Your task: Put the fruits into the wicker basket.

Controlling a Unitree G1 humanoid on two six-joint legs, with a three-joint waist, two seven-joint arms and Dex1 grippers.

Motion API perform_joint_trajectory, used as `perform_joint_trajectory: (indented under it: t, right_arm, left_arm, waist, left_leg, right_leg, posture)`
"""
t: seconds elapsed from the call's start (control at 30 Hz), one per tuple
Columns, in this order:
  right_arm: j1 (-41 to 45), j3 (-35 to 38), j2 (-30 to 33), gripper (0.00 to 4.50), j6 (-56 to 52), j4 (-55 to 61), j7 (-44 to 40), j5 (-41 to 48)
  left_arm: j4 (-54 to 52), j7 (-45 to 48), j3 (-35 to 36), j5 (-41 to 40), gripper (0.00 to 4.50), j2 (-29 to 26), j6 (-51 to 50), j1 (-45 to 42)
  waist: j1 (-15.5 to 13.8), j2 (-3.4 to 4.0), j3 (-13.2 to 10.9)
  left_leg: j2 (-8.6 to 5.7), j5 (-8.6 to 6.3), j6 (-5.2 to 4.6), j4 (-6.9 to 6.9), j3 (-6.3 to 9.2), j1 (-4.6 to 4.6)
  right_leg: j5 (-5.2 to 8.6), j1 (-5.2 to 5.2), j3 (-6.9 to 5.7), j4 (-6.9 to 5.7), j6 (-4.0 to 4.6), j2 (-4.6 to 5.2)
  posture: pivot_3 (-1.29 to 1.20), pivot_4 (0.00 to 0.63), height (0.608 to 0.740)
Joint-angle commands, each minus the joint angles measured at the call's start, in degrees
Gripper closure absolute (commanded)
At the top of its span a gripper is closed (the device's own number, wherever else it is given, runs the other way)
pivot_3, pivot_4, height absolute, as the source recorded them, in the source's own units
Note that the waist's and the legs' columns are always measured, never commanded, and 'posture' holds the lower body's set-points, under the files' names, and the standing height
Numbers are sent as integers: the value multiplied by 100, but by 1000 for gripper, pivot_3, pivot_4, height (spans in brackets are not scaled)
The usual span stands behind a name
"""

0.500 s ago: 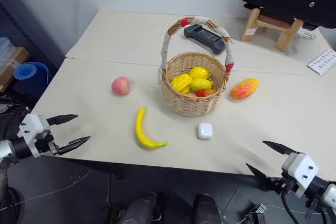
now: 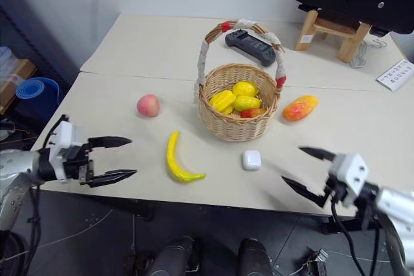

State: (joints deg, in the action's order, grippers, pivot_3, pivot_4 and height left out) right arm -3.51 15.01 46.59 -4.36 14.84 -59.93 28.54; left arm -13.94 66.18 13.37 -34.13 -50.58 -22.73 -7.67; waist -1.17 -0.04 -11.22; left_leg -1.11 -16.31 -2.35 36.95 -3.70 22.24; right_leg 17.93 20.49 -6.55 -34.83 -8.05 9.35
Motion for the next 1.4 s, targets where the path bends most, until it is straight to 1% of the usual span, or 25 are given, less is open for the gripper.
perform_joint_trajectory:
  t: [0.03,0.1,0.17,0.23,0.43,0.57,0.7,0.8,0.83,0.9,0.93,1.03,1.1,1.17,1.2,1.27,1.33,1.4]
  right_arm:
    - [895,-981,120,38,-1036,-149,-391,86]
    - [1471,-1340,-130,38,-1116,-556,-358,-115]
    - [1844,-1806,-277,38,-871,-986,-540,-531]
    - [2051,-2068,-349,38,-849,-1316,-705,-721]
    - [2422,-2387,-653,38,-472,-2091,-994,-1057]
    - [2642,-2426,-909,38,-225,-2600,-943,-1272]
    - [2708,-2344,-1165,38,-47,-2881,-889,-1285]
    - [2653,-2229,-1220,598,-26,-2843,-804,-1278]
    - [2574,-2180,-1194,884,-36,-2754,-804,-1236]
    - [2384,-1952,-1129,1584,16,-2607,-799,-1067]
    - [2261,-1793,-1103,1671,-43,-2481,-847,-886]
    - [1637,-1192,-842,1670,-617,-1710,-726,-363]
    - [1205,-681,-674,1670,-863,-1169,-491,-93]
    - [770,221,-598,1670,-1203,-822,20,295]
    - [584,707,-471,1670,-1297,-885,239,316]
    - [428,1328,-195,1670,-1162,-1282,556,68]
    - [560,1607,28,1670,-839,-1930,880,-252]
    - [885,1694,113,1670,-440,-2751,1282,-552]
  left_arm:
    - [-269,-26,-279,-206,0,159,-227,-248]
    - [-313,-21,-439,-195,0,259,-273,-351]
    - [-353,-18,-554,-155,0,333,-269,-410]
    - [-450,-60,-597,-174,0,365,-313,-430]
    - [-702,-28,-637,-117,0,293,-350,-164]
    - [-710,-36,-627,-104,0,258,-348,-170]
    - [-708,-48,-693,-53,0,269,-317,-176]
    - [-661,-62,-753,-19,0,315,-294,-264]
    - [-639,-77,-754,-42,0,341,-309,-319]
    - [-601,-86,-777,-78,0,386,-344,-429]
    - [-595,-51,-798,-128,0,389,-401,-463]
    - [-596,116,-951,-196,0,427,-453,-598]
    - [-618,78,-1013,-180,0,519,-426,-747]
    - [-701,-133,-1009,-213,0,718,-444,-849]
    - [-751,-316,-994,-228,0,872,-449,-893]
    - [-850,-611,-985,-238,0,1121,-460,-934]
    - [-914,-771,-1044,-171,0,1284,-429,-912]
    - [-913,-831,-1149,-77,0,1374,-362,-882]
  waist:
    - [16,-1,-1]
    - [12,-1,-2]
    - [9,-2,-1]
    - [8,-2,-1]
    - [0,-3,-2]
    - [31,-2,-3]
    - [109,-2,-3]
    - [130,-2,-3]
    - [125,-2,-3]
    - [105,-2,-3]
    - [101,-2,-3]
    - [86,1,-5]
    - [43,6,-8]
    - [4,7,-8]
    - [-1,8,-8]
    - [-26,8,-8]
    - [-30,8,-8]
    - [-17,7,-8]
  left_leg:
    - [17,-3,0,13,-1,2]
    - [36,-3,2,14,-2,15]
    - [39,-4,2,17,-2,15]
    - [39,-4,1,20,-8,17]
    - [37,-7,-5,37,-13,21]
    - [39,-6,-4,36,-19,19]
    - [40,-7,-4,35,-18,16]
    - [40,-7,-3,34,-17,16]
    - [40,-7,-3,34,-17,16]
    - [40,-7,-3,34,-13,16]
    - [40,-7,-3,33,-11,17]
    - [38,-8,-2,30,-10,19]
    - [37,-9,-3,29,-10,22]
    - [38,-9,-2,32,-12,22]
    - [38,-8,-2,31,-14,22]
    - [37,-7,-4,31,-22,18]
    - [35,-7,-7,31,-32,18]
    - [35,-6,-8,31,-40,16]
  right_leg:
    - [0,7,-14,-15,0,-30]
    - [3,10,-22,-19,7,-75]
    - [3,11,-25,-22,7,-79]
    - [3,11,-23,-16,7,-80]
    - [3,2,-16,-4,8,-78]
    - [7,5,-10,-6,17,-79]
    - [7,6,-11,-14,17,-79]
    - [7,6,-10,-16,17,-79]
    - [7,7,-11,-17,17,-79]
    - [7,6,-12,-18,17,-79]
    - [7,6,-11,-17,17,-78]
    - [7,6,-10,-12,16,-78]
    - [7,7,-11,-11,16,-77]
    - [7,6,-10,-8,16,-80]
    - [7,6,-8,-5,16,-79]
    - [7,-2,2,7,16,-79]
    - [7,-5,10,20,16,-79]
    - [6,-7,14,24,17,-80]
  posture:
    - [0,150,740]
    - [0,150,740]
    - [0,150,740]
    - [0,150,740]
    - [0,150,740]
    - [0,150,740]
    - [0,150,740]
    - [0,150,740]
    - [0,150,740]
    - [0,150,740]
    - [0,150,740]
    - [0,150,740]
    - [0,150,740]
    - [0,150,740]
    - [0,150,740]
    - [0,150,740]
    - [0,150,740]
    - [0,150,740]
